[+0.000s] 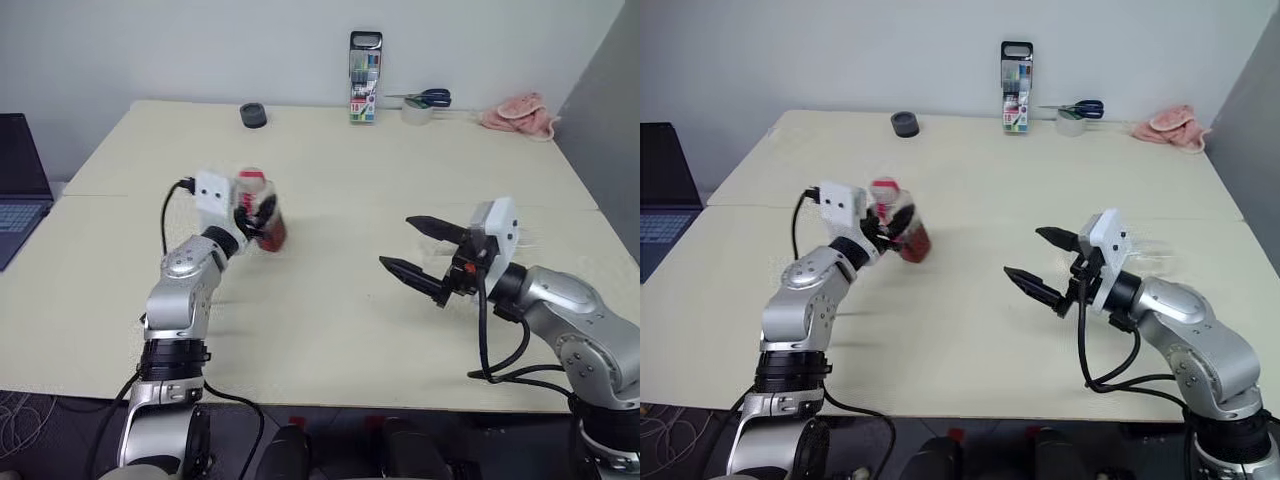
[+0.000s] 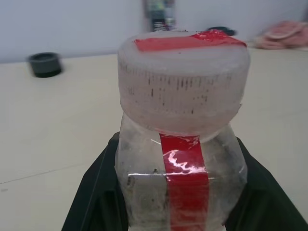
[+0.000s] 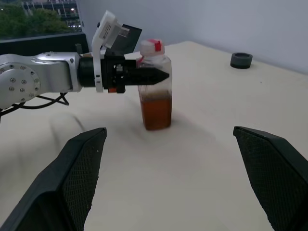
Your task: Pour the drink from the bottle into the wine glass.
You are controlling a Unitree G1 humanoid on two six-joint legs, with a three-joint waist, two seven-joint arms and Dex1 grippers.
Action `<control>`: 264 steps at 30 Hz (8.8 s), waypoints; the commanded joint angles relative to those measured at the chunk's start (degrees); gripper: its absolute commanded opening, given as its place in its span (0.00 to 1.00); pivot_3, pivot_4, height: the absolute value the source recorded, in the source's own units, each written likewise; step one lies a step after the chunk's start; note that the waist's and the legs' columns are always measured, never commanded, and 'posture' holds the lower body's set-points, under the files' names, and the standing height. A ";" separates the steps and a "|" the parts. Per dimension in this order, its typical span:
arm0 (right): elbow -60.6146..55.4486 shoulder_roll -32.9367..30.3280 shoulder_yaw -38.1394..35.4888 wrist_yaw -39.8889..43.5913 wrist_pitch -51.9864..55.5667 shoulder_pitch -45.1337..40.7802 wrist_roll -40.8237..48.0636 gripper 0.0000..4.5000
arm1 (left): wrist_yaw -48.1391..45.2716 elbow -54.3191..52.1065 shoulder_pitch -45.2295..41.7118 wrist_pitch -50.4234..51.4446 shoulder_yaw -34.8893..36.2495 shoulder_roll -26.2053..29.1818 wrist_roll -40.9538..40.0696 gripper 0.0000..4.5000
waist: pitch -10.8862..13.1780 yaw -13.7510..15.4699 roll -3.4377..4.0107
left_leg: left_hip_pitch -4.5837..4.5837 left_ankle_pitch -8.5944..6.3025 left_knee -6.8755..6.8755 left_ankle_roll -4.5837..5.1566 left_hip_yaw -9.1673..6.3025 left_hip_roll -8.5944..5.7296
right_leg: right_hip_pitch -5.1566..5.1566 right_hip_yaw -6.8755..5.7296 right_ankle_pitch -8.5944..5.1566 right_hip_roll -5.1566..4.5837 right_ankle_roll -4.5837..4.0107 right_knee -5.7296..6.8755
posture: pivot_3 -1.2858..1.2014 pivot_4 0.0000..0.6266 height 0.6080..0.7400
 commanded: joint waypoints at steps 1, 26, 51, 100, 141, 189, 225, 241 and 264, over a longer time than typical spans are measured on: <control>-4.22 -0.03 -1.46 -3.87 2.76 -2.64 1.83 1.00 | -9.76 -4.80 -1.48 -0.36 -4.07 1.29 -3.72 0.42 | 0.01 -0.06 -0.01 | -0.02 0.00 0.00 0.00 0.00 0.01 | -0.02 0.00 0.00 0.00 0.00 0.00 | 0.52 0.24 1.00; 0.65 12.70 13.30 -17.56 5.94 -12.89 -12.64 1.00 | -35.39 4.86 -9.84 -7.25 -14.18 2.30 -3.26 0.42 | 0.01 -0.54 0.02 | -0.25 -0.07 0.00 0.14 -0.03 0.05 | -0.31 -0.01 0.00 0.07 -0.02 0.03 | 0.52 0.24 1.00; 25.00 -1.88 13.51 27.50 -10.76 -27.05 -9.74 0.41 | -45.35 4.52 -11.47 -8.44 -15.21 6.08 -4.09 0.42 | 0.17 -0.96 0.07 | -0.20 -0.08 0.00 0.18 -0.03 0.07 | -0.26 -0.08 0.00 0.12 -0.02 0.02 | 0.52 0.24 1.00; 7.99 24.65 16.90 -17.02 -8.84 -10.52 -29.75 0.41 | -39.57 12.29 -15.36 -11.83 -13.87 2.49 0.12 0.41 | 0.16 -1.69 0.08 | -0.82 0.10 0.14 -0.08 0.03 0.01 | -1.13 0.09 0.02 0.06 -0.05 0.60 | 0.52 0.24 1.00; 1.99 25.47 17.50 -20.77 -4.91 -8.37 -30.39 0.95 | -35.85 13.56 -15.55 -13.39 -14.95 0.67 2.53 0.40 | 0.16 -1.87 0.08 | -0.89 0.10 0.58 -0.06 0.02 -0.02 | -1.17 0.12 0.01 0.06 -0.05 0.98 | 0.52 0.24 1.00; 22.07 6.76 12.19 18.18 -10.71 -20.75 -13.22 0.41 | -44.63 15.19 -18.45 -12.96 -12.45 4.30 -0.06 0.40 | 0.17 -1.94 0.09 | -0.87 -0.03 0.69 0.17 0.00 -0.01 | -1.08 0.06 0.02 0.10 -0.05 0.98 | 0.52 0.24 1.00; 9.79 12.38 8.26 -5.90 -8.76 -13.42 -21.34 1.00 | -49.00 15.43 -17.68 -10.88 -12.42 5.05 -2.41 0.40 | 0.17 -1.88 0.09 | -1.14 0.01 0.88 0.09 -0.11 -0.04 | -1.18 0.02 0.02 0.08 -0.05 1.00 | 0.52 0.24 1.00; 0.48 8.70 7.86 -1.79 -1.20 -12.07 -10.88 1.00 | -49.14 17.13 -18.59 -11.38 -11.83 5.35 -2.66 0.40 | 0.17 -1.87 0.09 | -1.15 -0.03 0.88 0.17 -0.11 -0.03 | -1.18 0.01 0.02 0.09 -0.05 1.00 | 0.52 0.24 1.00; 8.65 13.43 12.77 -6.75 -6.04 -16.49 -21.90 1.00 | -49.14 15.19 -18.97 -9.41 -12.26 5.27 -2.72 0.40 | 0.17 -1.92 0.09 | -1.15 -0.01 0.89 0.13 -0.11 -0.04 | -1.19 0.02 0.02 0.08 -0.05 1.00 | 0.52 0.24 1.00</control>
